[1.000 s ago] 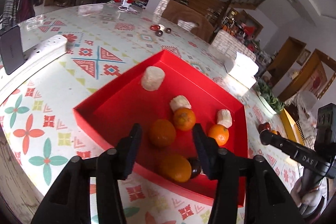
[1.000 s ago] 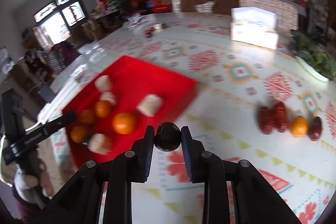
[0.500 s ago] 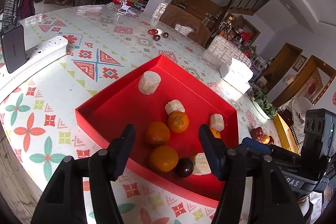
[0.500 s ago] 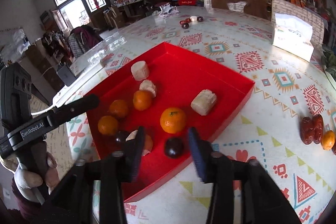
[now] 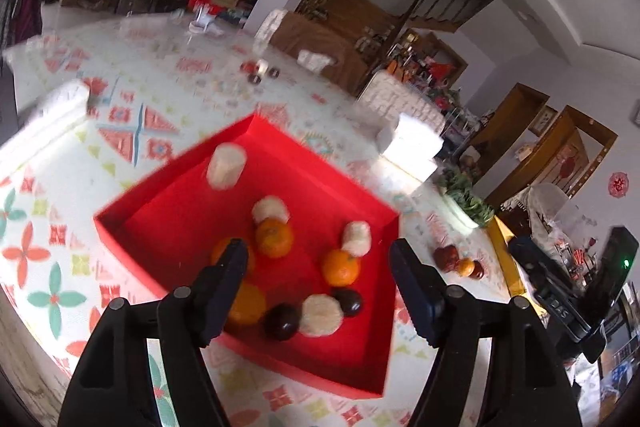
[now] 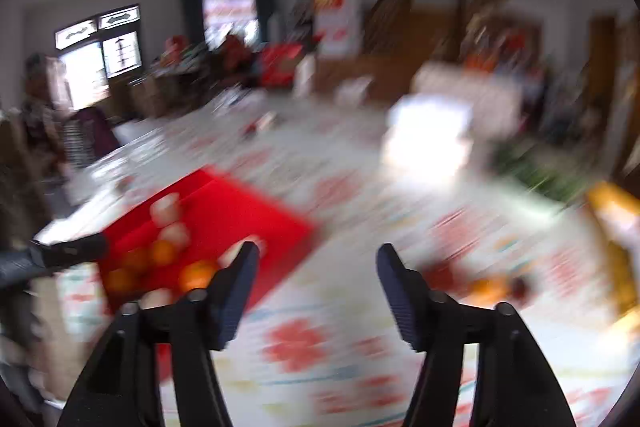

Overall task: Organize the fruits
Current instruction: 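Move both open tools back to the remaining dates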

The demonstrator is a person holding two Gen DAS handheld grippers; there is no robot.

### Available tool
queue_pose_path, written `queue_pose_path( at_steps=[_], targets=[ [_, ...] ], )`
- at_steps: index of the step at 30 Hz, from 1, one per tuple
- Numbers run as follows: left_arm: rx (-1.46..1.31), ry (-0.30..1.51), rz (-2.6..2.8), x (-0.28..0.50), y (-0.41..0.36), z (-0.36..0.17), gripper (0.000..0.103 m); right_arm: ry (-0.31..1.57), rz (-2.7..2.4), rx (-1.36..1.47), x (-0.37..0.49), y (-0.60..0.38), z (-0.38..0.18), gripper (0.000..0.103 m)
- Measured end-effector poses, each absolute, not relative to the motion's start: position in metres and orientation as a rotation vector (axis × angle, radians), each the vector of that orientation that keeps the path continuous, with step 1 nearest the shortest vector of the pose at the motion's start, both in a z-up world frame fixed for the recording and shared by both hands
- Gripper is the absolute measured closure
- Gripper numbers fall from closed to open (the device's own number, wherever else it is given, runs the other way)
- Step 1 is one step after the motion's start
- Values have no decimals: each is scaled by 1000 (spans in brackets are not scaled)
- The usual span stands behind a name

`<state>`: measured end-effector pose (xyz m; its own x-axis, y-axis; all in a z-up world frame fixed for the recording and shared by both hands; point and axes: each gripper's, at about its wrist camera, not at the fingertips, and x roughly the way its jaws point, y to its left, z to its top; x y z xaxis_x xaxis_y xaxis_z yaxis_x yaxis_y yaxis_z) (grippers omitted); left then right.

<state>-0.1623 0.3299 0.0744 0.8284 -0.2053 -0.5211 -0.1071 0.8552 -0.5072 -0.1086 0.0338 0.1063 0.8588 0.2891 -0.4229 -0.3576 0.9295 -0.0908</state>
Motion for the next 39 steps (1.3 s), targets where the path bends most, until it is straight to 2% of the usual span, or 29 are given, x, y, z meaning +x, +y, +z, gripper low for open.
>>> queue_pose_path(
  at_steps=[1,3,5,11,12,14,16,18,27,35,38,39],
  targets=[
    [-547,586,-57,-163,329,80,28,363,300,-192,-114,22,113,8],
    [-545,562,-63,-164,325,88,23,303,249,-212,-119,-1,121,0],
    [-538,559,-71,-162,317,92,20,347,237,-191,-113,-27,126,0],
    [-540,661,-131,-139,284,72,19,559,246,-64,-74,-78,107,0],
    [-544,669,-136,-138,280,70,19,591,257,-39,-68,-84,100,2],
    [-544,683,-144,-136,272,67,19,665,289,24,-55,-95,83,12],
    [-536,691,-145,-135,265,65,19,746,314,91,-38,-101,64,30],
    [-530,699,-145,-133,259,64,19,787,311,116,-24,-104,51,36],
    [-481,767,-183,-115,226,53,19,817,192,291,10,-145,24,37],
    [-393,820,-295,-79,171,48,19,877,227,286,30,-137,5,38],
    [-352,825,-355,-61,141,52,19,875,255,316,35,-138,2,55],
    [-327,824,-374,-55,130,53,19,879,260,310,35,-138,1,64]
  ],
)
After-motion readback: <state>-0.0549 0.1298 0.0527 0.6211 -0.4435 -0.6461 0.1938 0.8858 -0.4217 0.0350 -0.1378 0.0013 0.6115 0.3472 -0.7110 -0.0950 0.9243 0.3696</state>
